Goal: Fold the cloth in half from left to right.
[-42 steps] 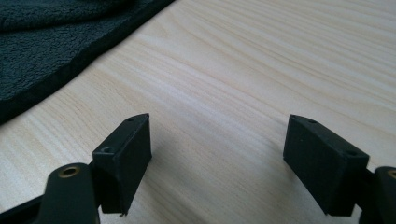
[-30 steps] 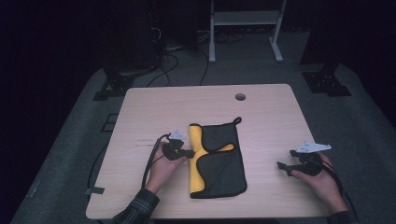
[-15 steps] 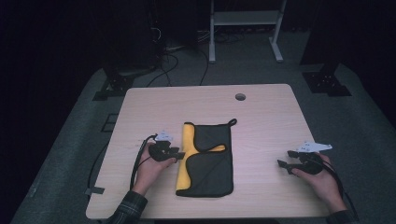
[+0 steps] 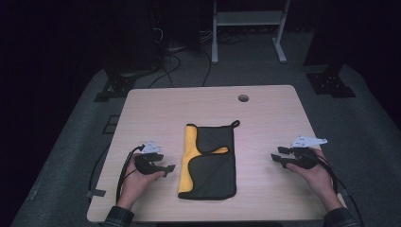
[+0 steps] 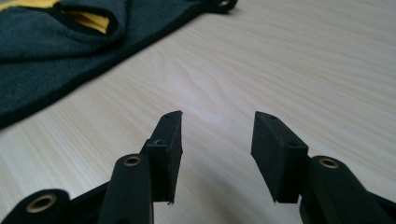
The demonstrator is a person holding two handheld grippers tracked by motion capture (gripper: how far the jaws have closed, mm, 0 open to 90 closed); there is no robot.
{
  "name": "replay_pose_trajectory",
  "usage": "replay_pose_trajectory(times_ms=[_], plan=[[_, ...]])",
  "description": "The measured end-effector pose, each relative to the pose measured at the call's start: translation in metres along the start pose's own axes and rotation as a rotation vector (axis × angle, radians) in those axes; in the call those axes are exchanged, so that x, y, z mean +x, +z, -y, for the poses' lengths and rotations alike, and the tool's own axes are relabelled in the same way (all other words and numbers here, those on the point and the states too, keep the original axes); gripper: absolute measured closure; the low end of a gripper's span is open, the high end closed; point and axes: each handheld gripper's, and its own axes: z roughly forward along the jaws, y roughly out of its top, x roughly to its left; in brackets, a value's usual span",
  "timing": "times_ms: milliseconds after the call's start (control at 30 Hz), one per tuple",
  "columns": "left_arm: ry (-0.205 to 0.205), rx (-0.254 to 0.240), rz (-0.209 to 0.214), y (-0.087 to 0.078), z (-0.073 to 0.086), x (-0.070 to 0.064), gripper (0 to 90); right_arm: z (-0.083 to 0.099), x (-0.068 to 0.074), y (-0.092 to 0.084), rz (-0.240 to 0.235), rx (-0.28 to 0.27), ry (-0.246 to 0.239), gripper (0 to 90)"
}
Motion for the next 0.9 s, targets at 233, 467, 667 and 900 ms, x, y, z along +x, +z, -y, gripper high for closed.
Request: replay_pose_trajectory(times_ms=[233,467,667,900], plan=[[0.009,0.0,-0.023,-0.003,0.012,-0.004,24.3,-0.018,0.006,0.004,-0.027,-0.033,-0.012,54.1],[0.047,-0.024,-0.083,-0.002,0.02,-0.001,15.4,-0.034,0.014,0.012,-0.053,-0.051,-0.032,56.8],[0.048,-0.032,-0.086,0.003,0.022,-0.001,1.5,-0.047,0.022,0.021,-0.084,-0.052,-0.047,58.4],[0.053,-0.024,-0.079,0.004,0.021,-0.001,0.0,-0.063,0.03,0.031,-0.108,-0.049,-0.06,60.8]])
